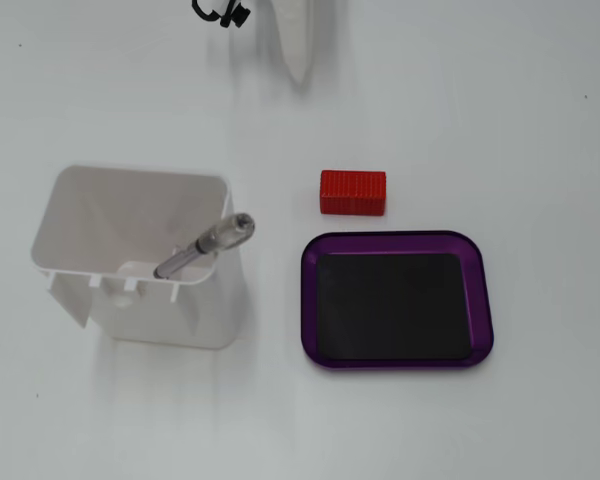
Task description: Pick up the pen and put it in the pen holder.
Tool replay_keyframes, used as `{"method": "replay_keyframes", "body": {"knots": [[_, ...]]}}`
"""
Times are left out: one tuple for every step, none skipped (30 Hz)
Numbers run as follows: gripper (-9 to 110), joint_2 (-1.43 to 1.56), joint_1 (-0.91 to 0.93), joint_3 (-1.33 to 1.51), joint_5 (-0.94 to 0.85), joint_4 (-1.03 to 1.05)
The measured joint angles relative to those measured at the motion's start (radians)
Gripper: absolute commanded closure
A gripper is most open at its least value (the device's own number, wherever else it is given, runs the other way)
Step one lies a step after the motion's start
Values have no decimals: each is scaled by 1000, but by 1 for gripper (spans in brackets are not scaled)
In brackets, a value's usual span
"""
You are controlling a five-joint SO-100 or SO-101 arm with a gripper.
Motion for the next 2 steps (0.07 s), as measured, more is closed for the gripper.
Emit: {"method": "replay_keyframes", "body": {"knots": [[102, 0, 0, 0, -2, 2], [102, 0, 0, 0, -2, 3]]}}
